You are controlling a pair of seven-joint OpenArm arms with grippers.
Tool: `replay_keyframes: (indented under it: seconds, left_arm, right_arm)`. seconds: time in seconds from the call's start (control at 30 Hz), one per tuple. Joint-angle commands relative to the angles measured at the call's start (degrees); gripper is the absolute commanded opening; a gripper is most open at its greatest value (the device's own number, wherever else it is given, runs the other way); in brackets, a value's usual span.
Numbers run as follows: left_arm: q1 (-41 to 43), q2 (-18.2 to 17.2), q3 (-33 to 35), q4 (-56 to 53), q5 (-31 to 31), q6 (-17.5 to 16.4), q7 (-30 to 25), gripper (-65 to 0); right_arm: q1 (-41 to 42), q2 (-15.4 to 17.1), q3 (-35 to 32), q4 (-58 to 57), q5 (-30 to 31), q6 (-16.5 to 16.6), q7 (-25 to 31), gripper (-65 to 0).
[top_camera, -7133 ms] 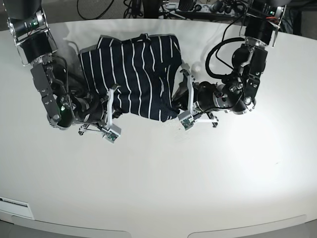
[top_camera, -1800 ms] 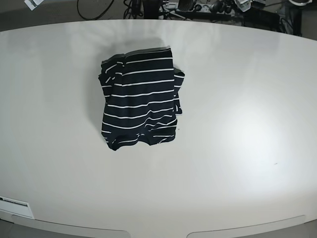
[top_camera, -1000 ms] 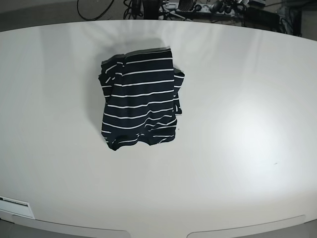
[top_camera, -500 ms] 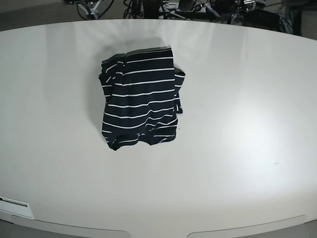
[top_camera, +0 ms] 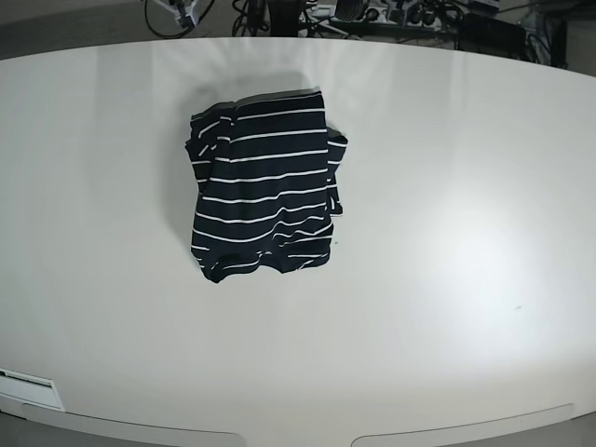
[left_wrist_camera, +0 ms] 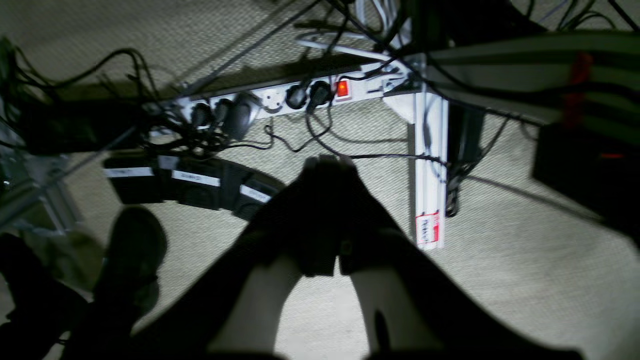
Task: Fold the T-shirt properly
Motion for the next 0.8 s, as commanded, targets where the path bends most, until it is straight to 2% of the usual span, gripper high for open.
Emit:
replay_keyframes:
  seconds: [0.0, 0.13, 0.3, 0.47, 0.77]
  left_arm:
    - [-0.44, -0.26, 0.04, 0.31, -0.39, -0.31, -1.49, -65.0]
    - [-1.11, 0.46, 0.04, 0.31, -3.17, -1.90, -1.46, -65.0]
    - [-1.09, 0.90, 0.04, 0.28, -3.39, 1.33, -1.44, -65.0]
    - [-1.14, 1.11, 0.07, 0.28, -3.41, 0.48, -1.44, -65.0]
    - [-1.75, 1.11, 0.04, 0.31, -3.34, 0.42, -1.22, -65.0]
  right_arm:
    - [-0.20, -0.42, 0.15, -0.66, 0.11, 0.57, 1.75, -65.0]
    - [-0.20, -2.43, 0.15, -2.25, 0.11, 2.38, 5.92, -65.0]
    - [0.00, -5.31, 0.15, -2.23, -2.62, -0.61, 5.90, -65.0]
    - [-0.02, -5.55, 0.15, -2.23, -2.47, 1.20, 5.84, -65.0]
    - [0.37, -5.53, 0.13, -2.23, -2.01, 2.43, 5.70, -65.0]
